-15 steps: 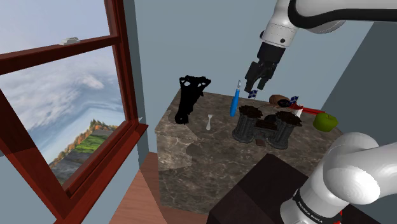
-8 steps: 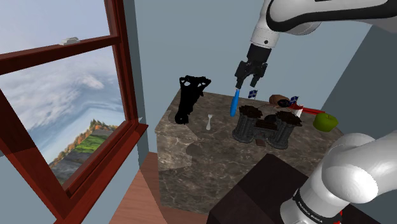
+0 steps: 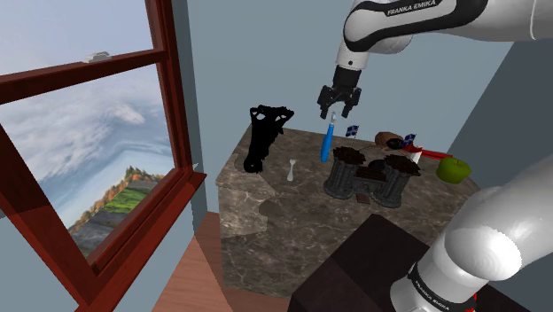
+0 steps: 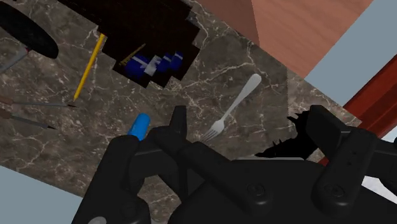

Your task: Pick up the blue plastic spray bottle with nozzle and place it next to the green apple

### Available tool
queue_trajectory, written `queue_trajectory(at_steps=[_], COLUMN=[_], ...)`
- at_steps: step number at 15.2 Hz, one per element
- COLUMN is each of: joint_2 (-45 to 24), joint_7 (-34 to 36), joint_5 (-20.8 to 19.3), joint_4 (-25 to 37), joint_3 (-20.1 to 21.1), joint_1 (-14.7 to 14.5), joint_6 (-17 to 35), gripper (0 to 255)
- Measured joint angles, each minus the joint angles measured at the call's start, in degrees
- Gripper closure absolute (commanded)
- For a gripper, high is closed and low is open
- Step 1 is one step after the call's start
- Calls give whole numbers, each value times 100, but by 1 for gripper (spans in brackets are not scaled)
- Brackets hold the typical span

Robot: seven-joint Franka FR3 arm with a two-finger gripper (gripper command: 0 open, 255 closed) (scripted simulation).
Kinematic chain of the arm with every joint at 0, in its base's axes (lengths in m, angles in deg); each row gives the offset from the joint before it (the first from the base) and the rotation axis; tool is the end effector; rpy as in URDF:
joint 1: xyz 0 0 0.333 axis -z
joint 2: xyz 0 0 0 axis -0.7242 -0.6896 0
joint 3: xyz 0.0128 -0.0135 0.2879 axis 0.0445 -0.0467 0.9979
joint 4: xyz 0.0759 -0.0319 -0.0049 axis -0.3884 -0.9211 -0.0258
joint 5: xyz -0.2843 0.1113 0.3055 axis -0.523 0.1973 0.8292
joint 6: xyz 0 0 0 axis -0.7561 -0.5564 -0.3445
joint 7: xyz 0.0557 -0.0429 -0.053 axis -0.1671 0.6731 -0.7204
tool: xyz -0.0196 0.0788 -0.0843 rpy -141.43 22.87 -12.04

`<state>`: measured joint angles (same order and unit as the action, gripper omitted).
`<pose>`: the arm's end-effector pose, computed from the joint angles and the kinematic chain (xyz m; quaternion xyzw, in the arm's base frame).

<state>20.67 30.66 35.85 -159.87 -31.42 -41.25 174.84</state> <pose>0.5028 -0.1184 0.4825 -0.9883 0.1506 -0.0129 0.0228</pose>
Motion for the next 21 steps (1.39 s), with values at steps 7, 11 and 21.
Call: queue_trajectory(at_steps=[7, 11, 21], joint_2=[-1404, -2195, -3838], joint_7=[240, 404, 583], joint_5=[-46, -7, 196], joint_4=[1164, 1927, 3598], joint_3=[-302, -460, -778], joint_1=[290, 449, 922], joint_6=[92, 29, -196], gripper=[0, 0, 0])
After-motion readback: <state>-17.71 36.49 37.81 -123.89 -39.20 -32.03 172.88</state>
